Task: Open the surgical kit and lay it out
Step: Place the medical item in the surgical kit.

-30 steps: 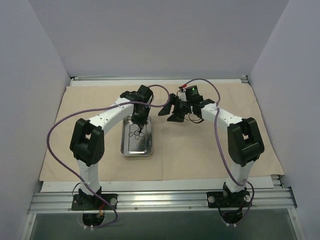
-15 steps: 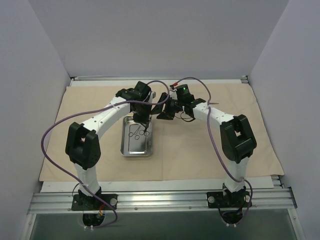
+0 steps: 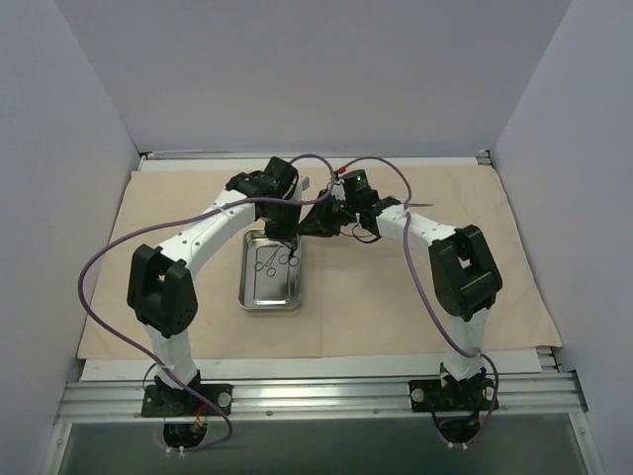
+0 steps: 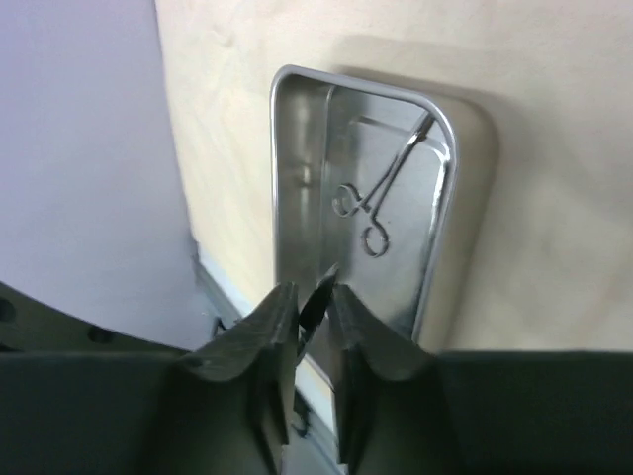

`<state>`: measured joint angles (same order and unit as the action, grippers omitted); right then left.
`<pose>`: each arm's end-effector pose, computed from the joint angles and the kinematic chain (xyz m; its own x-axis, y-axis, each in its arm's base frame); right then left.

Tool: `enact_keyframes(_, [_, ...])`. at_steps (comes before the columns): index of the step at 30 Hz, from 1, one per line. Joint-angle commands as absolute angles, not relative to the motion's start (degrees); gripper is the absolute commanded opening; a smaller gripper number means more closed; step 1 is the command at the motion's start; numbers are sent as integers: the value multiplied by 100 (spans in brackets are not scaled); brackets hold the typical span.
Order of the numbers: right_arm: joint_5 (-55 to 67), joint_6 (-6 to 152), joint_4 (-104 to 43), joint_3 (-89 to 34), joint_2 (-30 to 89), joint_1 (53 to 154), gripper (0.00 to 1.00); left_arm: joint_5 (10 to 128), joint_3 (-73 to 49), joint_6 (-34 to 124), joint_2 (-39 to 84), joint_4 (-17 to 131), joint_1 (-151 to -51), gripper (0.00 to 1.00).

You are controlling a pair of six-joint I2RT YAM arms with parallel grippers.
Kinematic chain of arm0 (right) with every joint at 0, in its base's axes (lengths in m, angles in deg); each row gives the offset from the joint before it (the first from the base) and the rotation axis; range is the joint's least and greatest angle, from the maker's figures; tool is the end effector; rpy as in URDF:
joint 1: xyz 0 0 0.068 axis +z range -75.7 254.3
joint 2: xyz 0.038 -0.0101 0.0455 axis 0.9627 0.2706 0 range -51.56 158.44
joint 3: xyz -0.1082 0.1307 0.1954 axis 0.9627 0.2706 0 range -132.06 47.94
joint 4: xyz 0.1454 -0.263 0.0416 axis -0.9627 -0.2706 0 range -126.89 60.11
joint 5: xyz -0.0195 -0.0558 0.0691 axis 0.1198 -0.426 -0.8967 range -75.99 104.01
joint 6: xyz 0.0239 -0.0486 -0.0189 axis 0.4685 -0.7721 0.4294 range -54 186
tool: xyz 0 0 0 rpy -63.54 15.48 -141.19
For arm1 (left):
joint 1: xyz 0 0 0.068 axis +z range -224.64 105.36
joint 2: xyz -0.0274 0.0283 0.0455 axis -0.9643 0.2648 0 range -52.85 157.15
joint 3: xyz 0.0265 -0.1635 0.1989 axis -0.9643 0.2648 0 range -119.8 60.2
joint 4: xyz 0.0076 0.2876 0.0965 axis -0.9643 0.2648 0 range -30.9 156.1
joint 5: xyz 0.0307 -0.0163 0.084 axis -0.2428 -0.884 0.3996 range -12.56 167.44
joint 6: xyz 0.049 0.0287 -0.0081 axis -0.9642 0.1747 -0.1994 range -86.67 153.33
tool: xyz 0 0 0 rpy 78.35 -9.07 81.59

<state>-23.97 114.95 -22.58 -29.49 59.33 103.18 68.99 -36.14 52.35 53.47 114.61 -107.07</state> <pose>0.4070 0.2530 0.1904 -0.9053 0.1795 -0.3849 -0.2766 0.4386 0.8551 0.3622 -0.2372 0.2580 -0.9158 0.1996 -0.3486 0.2996 0.9175 -0.2616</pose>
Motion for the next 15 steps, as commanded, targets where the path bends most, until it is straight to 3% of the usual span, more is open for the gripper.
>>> enact_keyframes(1, [-2686, 11732, -1847, -3073, 6032, 10392, 14, 6777, -3982, 5240, 5085, 11465, -10690, 2])
enact_keyframes(2, [-2704, 11777, -1794, -3046, 6032, 10383, 0, 6777, -4043, 5231, 5120, 11482, -10690, 2])
enact_keyframes(4, [-2730, 11978, -1575, -2923, 6023, 10383, 0, 6794, -4114, 5214, 5147, 11483, -10672, 5])
enact_keyframes(5, [-2695, 12049, -1418, -2879, 5997, 10374, 0, 6847, -4175, 5214, 5165, 11483, -10672, 29])
enact_keyframes(6, [-2617, 12093, -1390, -2775, 5971, 10365, 0, 6926, -4228, 5214, 5165, 11483, -10646, 44])
enact_keyframes(8, [-2293, 12250, -1320, -2599, 5787, 10243, 0, 7057, -4289, 5187, 5121, 11474, -10585, 58])
enact_keyframes(9, [-2195, 12339, -1058, -2458, 5690, 10164, 0, 7084, -4290, 5187, 5086, 11448, -10471, 74])
enact_keyframes(15, [-1353, 12673, 24, -1044, 4777, 9180, 0, 6787, -3843, 5012, 4761, 11140, -9952, 84])
